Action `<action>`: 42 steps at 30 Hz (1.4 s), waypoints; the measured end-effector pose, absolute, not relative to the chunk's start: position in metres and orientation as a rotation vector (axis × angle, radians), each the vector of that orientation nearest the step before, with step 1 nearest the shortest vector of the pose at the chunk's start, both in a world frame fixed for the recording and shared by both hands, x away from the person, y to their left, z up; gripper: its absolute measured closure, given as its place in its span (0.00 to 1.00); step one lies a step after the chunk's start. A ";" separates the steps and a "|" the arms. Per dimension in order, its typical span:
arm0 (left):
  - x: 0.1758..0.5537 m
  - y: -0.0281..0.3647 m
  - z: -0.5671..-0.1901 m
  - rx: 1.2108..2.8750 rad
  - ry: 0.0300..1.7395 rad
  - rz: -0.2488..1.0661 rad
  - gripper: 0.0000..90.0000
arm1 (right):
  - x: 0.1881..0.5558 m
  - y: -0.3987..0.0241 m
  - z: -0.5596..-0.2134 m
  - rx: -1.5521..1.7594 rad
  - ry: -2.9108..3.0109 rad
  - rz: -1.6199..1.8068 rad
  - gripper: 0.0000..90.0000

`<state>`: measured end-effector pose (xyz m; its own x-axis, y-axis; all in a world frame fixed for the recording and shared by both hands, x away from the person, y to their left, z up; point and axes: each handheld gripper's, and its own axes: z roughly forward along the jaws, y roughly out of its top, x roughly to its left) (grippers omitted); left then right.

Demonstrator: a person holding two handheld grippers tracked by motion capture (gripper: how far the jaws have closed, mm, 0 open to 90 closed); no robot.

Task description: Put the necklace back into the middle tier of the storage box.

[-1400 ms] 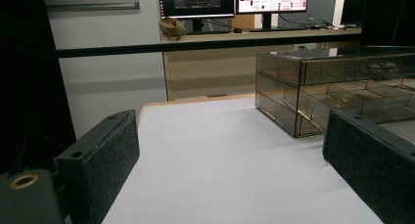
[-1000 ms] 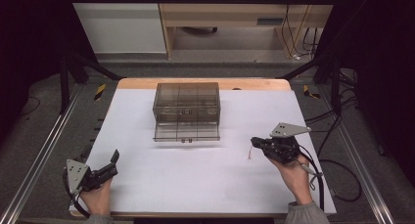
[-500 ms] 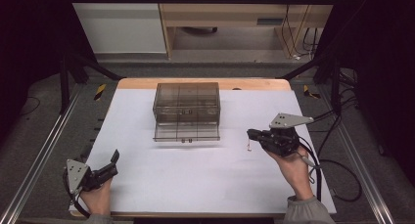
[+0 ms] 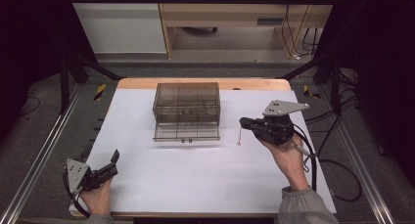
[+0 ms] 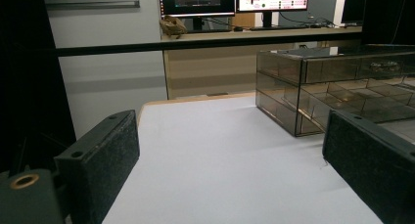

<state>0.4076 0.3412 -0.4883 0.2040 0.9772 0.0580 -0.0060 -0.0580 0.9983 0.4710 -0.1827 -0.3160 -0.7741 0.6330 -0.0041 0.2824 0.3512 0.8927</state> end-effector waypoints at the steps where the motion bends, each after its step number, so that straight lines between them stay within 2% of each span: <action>1: 0.408 0.341 -0.488 1.342 1.028 1.097 0.07 | 0.475 -0.180 -0.313 0.804 2.274 1.406 0.96; 19: 0.408 0.341 -0.488 1.342 1.029 1.097 0.07 | 0.498 -0.147 -0.302 0.754 2.298 1.395 0.96; 42: 0.408 0.341 -0.488 1.344 1.031 1.097 0.08 | 0.530 -0.074 -0.309 0.673 2.342 1.392 0.96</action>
<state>0.4080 0.3410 -0.4882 0.2029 0.9775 0.0577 -0.0023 -0.0584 0.9983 0.5302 -0.0742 -0.3086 -0.8326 0.5523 -0.0433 0.2260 0.4100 0.8836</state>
